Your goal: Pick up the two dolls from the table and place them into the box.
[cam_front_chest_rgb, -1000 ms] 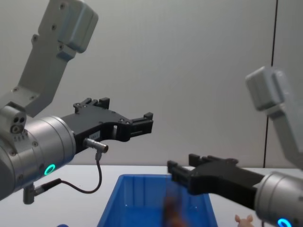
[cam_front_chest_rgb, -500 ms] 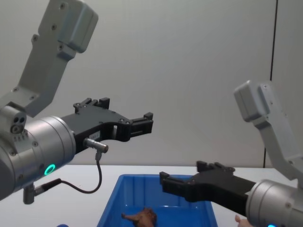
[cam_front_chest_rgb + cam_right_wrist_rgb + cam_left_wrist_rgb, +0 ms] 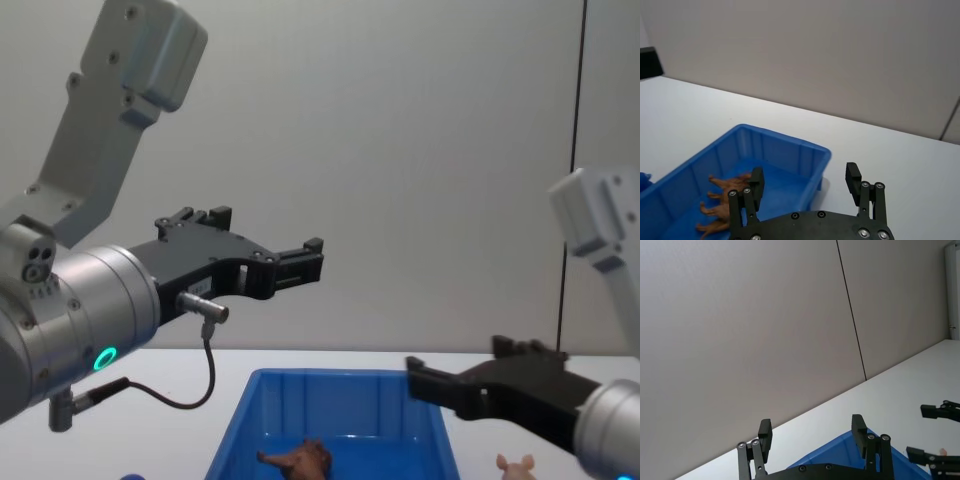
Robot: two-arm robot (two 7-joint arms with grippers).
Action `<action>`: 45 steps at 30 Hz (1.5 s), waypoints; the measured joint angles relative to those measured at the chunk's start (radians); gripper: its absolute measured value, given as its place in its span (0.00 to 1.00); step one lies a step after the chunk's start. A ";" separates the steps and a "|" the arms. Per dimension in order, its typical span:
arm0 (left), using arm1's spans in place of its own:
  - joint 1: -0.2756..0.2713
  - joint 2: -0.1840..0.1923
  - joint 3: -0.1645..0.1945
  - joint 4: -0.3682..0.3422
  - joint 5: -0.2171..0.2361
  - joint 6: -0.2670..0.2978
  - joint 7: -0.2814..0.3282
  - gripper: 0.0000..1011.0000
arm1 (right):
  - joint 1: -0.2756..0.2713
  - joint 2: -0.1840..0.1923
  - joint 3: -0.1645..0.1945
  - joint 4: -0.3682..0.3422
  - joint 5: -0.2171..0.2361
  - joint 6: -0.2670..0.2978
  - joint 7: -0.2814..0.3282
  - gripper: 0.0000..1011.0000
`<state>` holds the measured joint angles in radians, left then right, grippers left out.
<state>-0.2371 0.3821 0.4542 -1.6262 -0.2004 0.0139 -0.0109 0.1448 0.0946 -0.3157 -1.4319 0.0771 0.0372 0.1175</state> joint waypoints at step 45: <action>0.000 0.000 0.000 0.000 0.000 0.000 0.000 0.99 | -0.114 0.056 0.029 -0.013 0.004 0.122 -0.093 0.89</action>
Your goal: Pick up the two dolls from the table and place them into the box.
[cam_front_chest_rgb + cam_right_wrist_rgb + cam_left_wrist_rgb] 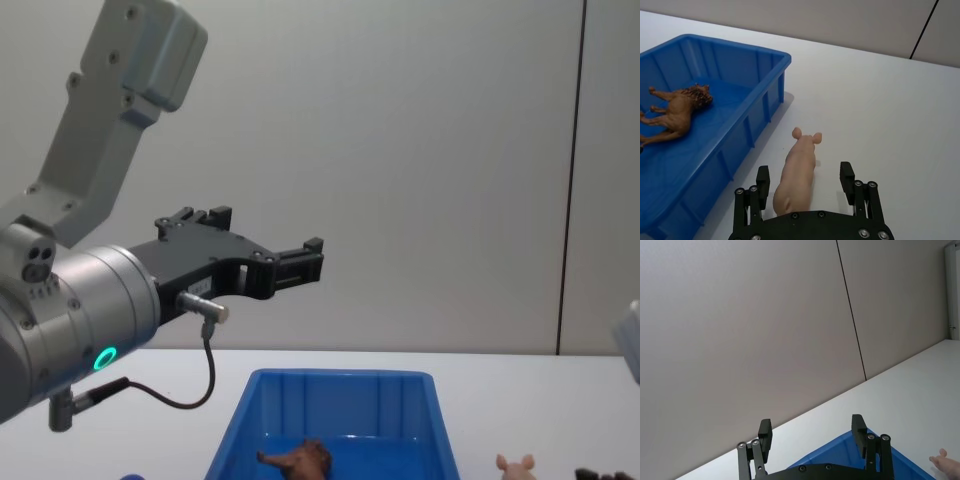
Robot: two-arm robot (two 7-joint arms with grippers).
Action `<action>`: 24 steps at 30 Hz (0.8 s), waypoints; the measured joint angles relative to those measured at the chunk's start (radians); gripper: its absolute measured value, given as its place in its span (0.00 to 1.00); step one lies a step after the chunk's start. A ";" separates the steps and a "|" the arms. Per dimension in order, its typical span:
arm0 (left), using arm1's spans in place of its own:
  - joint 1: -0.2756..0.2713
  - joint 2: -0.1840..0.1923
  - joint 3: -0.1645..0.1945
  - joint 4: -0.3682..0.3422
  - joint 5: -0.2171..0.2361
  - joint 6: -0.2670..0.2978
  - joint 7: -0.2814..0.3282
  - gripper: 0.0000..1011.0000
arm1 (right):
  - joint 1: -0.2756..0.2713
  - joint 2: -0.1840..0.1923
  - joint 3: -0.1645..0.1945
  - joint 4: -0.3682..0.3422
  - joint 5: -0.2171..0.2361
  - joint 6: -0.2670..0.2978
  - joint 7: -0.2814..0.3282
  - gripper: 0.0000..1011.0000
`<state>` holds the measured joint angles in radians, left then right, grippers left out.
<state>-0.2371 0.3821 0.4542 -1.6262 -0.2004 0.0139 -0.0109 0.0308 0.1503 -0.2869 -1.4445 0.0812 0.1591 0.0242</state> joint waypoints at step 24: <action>0.000 0.000 0.000 0.000 0.000 0.000 0.000 0.99 | 0.007 -0.007 -0.004 0.037 -0.017 -0.062 0.053 0.38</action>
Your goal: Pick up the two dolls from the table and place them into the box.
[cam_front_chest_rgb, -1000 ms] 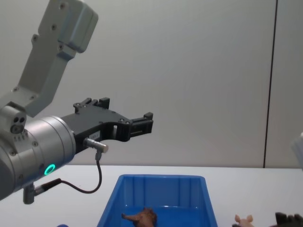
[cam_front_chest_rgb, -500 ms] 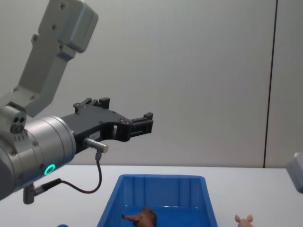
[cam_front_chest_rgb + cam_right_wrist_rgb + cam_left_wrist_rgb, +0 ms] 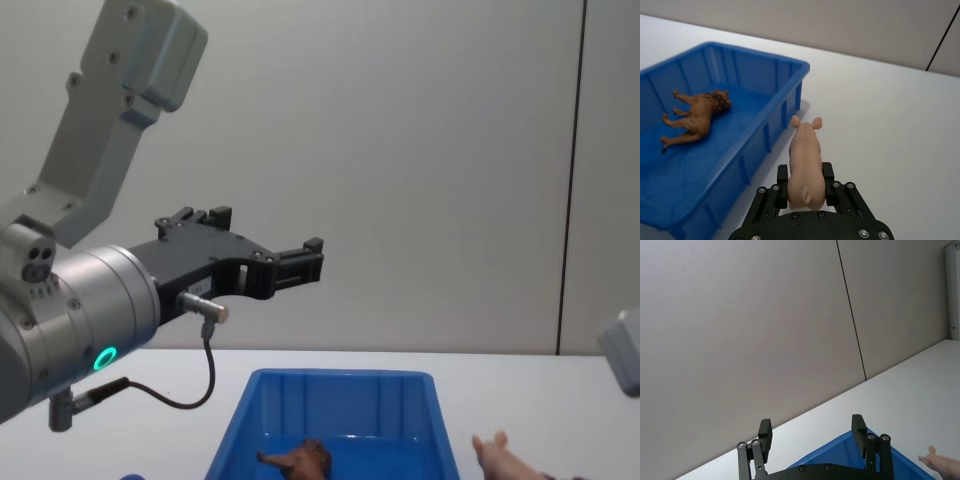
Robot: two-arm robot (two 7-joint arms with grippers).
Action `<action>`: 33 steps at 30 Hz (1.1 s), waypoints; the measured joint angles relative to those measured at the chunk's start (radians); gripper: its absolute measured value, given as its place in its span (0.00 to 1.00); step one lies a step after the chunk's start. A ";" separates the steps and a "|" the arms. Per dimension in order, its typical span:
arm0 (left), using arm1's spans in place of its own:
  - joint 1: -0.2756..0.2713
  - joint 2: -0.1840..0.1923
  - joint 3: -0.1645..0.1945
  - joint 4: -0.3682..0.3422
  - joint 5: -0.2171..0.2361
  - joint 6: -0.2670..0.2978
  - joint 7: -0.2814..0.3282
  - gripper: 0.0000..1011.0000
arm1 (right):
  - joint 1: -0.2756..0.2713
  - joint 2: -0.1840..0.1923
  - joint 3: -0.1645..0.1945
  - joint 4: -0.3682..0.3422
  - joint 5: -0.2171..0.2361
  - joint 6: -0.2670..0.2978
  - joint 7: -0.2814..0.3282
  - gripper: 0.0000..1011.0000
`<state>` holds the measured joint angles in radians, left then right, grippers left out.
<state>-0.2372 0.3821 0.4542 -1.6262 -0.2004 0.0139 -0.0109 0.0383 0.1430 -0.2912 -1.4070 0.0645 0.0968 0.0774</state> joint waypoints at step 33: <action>0.000 0.000 0.000 0.000 0.000 0.000 0.000 0.99 | 0.057 -0.027 -0.012 -0.079 -0.011 -0.124 0.136 0.50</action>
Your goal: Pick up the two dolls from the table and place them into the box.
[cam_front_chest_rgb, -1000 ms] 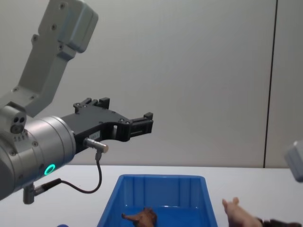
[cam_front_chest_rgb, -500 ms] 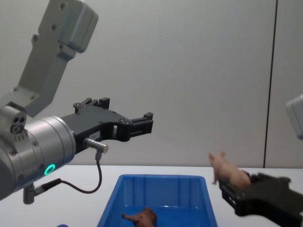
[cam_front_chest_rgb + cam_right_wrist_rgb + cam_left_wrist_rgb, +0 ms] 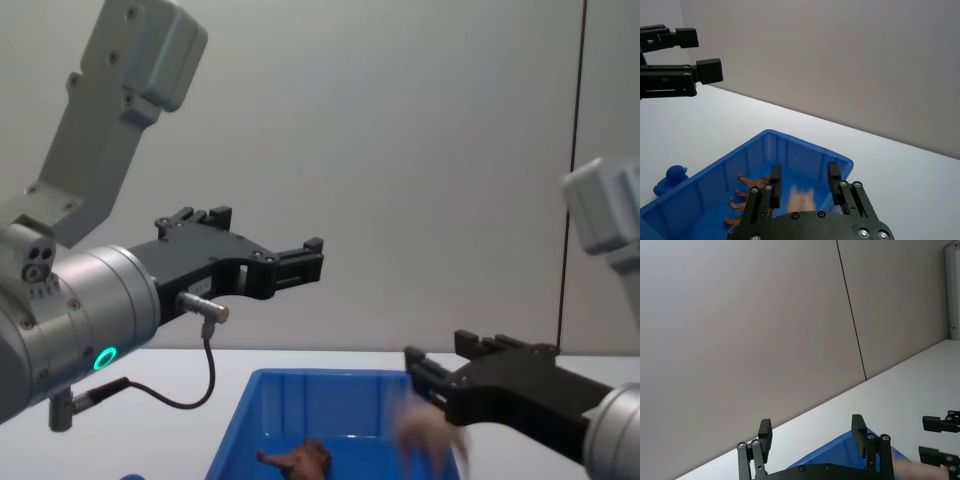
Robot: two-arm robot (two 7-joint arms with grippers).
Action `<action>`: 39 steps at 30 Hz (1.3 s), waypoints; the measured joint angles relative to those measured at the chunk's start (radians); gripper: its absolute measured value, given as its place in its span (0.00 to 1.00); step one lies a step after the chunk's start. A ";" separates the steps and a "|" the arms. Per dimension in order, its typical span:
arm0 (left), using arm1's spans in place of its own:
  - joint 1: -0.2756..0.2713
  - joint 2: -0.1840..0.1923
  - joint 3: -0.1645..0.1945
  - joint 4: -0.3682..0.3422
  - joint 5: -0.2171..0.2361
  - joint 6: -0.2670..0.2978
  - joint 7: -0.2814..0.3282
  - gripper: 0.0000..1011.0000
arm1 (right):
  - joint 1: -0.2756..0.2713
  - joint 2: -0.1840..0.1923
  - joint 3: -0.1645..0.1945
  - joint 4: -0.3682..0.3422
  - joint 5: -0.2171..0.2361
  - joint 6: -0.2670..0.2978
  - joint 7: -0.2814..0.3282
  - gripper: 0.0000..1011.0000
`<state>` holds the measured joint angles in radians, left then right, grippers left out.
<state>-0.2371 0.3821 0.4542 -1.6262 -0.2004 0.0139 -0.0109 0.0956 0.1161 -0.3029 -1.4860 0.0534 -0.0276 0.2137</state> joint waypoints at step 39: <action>0.000 0.000 0.000 0.000 0.000 0.000 0.000 0.99 | -0.071 0.045 0.059 -0.068 0.077 0.053 -0.196 0.99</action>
<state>-0.2371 0.3821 0.4542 -1.6262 -0.2004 0.0139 -0.0109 0.0248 0.1616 -0.2443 -1.5537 0.1304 0.0252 0.0174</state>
